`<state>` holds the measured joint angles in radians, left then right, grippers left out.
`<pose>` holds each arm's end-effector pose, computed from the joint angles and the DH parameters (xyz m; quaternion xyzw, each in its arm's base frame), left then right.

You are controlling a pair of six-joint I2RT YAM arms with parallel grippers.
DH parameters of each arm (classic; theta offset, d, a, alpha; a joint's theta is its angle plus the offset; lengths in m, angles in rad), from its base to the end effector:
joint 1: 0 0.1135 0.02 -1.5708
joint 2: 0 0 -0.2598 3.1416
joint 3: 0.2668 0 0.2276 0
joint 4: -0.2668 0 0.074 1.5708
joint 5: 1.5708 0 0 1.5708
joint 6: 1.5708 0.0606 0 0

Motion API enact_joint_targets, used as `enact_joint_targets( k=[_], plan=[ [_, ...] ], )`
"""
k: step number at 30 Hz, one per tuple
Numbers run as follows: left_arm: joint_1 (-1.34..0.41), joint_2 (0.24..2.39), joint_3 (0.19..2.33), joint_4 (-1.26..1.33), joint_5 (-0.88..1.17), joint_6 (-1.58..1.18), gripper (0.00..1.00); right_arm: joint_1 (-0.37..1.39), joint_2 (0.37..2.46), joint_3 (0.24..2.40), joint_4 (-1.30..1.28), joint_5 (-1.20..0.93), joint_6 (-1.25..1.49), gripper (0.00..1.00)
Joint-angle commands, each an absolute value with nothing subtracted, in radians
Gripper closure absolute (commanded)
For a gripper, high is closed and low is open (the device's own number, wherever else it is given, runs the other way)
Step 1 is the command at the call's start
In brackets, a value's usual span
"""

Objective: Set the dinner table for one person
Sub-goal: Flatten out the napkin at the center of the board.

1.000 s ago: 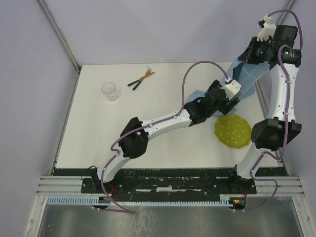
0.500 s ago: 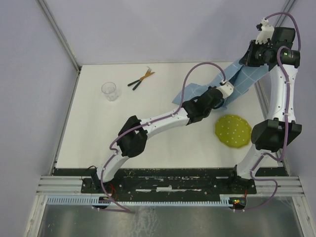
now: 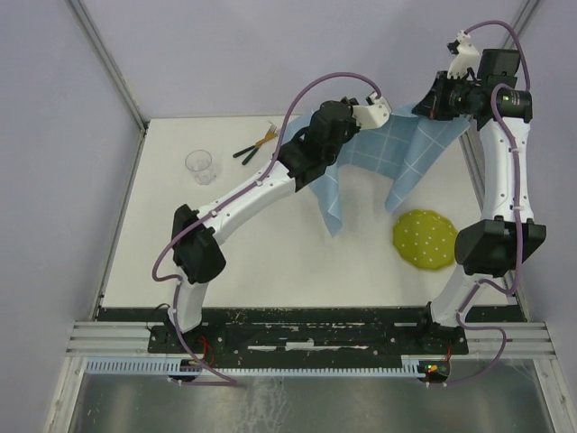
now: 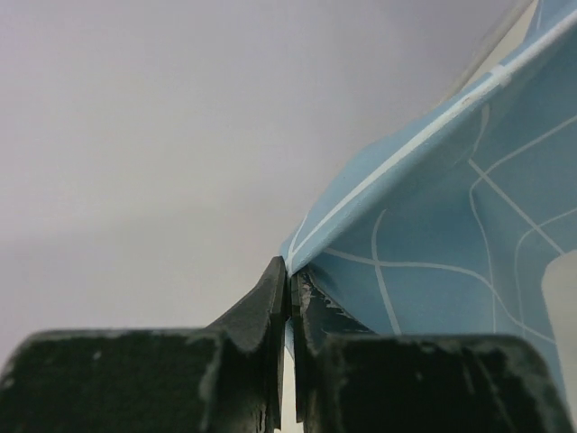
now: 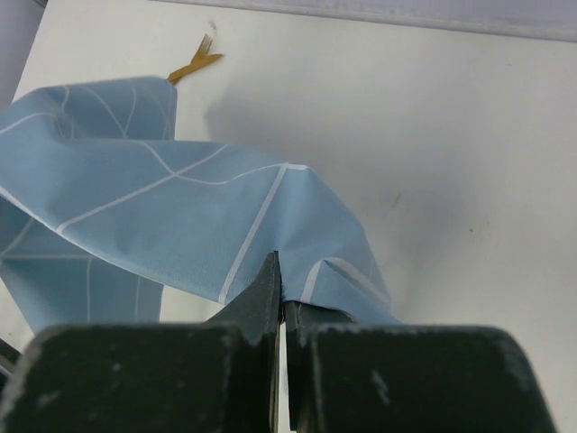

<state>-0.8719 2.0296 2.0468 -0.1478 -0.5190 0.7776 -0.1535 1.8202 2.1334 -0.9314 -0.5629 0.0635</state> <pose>0.3312 -0.3474 0.3937 0.4187 0.6174 0.1626 0.6458 0.3771 -0.0256 0.4174 -0.0341 0.8625 0.2268 0.4511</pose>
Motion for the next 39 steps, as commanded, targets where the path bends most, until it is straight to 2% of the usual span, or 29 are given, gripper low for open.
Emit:
enact_joint_targets(
  k=[1, 7, 16, 39],
  plan=[
    [-0.844, 1.932, 2.069, -0.084, -0.551, 0.957, 0.9, -0.158, 1.785, 2.174, -0.837, -0.528, 0.061, 0.98],
    [-0.849, 1.866, 1.975, -0.132, -0.562, 0.925, 0.9, -0.155, 1.792, 2.188, -0.881, -0.475, 0.004, 0.98],
    [-0.851, 1.793, 1.784, -0.067, -0.57, 1.004, 0.9, -0.153, 1.788, 2.164, -0.9, -0.395, -0.059, 0.98],
    [-0.852, 1.725, 1.752, -0.149, -0.63, 0.99, 0.91, -0.156, 1.742, 1.893, -0.864, -0.232, -0.129, 0.98]
  ],
)
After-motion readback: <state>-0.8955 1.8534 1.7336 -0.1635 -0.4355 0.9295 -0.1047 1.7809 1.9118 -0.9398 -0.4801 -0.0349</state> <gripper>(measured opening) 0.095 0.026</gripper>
